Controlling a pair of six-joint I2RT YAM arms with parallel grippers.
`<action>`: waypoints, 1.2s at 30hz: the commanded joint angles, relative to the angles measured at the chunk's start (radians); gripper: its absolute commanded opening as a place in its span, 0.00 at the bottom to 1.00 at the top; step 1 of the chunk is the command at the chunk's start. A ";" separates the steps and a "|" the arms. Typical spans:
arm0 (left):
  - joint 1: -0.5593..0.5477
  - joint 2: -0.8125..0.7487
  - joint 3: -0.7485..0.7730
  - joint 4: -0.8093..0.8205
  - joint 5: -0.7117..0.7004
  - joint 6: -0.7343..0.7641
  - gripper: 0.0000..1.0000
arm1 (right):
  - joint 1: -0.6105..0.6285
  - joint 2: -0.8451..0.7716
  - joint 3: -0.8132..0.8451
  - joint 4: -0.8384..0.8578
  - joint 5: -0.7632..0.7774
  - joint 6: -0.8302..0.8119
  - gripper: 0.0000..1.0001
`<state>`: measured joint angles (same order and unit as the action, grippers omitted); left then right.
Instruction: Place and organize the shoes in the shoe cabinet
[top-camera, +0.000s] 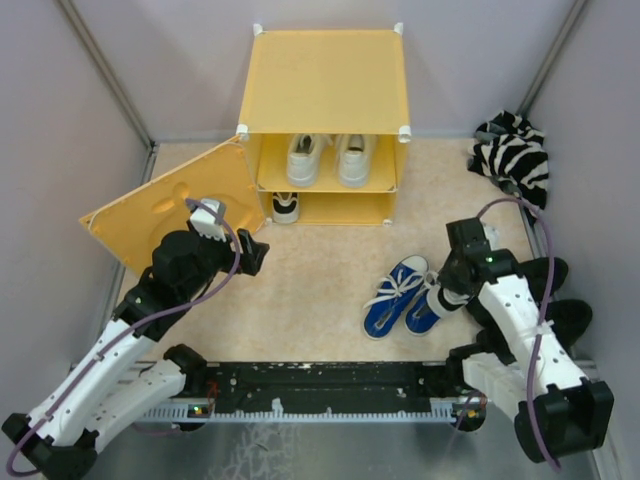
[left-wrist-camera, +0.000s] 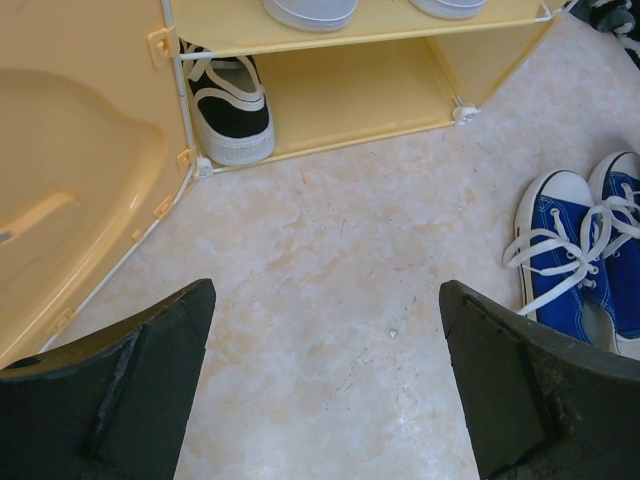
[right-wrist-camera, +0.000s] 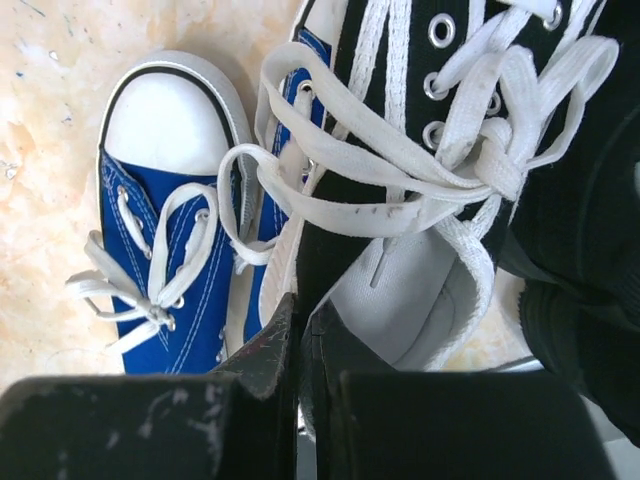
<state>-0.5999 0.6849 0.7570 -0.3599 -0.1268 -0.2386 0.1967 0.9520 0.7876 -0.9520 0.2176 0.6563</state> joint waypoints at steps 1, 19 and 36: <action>-0.001 -0.005 0.017 0.016 -0.006 0.003 0.99 | 0.049 -0.068 0.166 -0.089 0.093 -0.050 0.00; -0.001 -0.034 0.066 -0.039 -0.049 0.007 0.99 | 0.969 0.295 0.318 0.108 0.279 0.334 0.00; -0.001 -0.029 0.062 -0.054 -0.046 -0.004 0.99 | 1.039 0.669 0.399 0.435 0.285 0.106 0.52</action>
<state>-0.5999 0.6609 0.7910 -0.4088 -0.1677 -0.2386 1.2175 1.6215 1.0744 -0.4465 0.4320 0.7734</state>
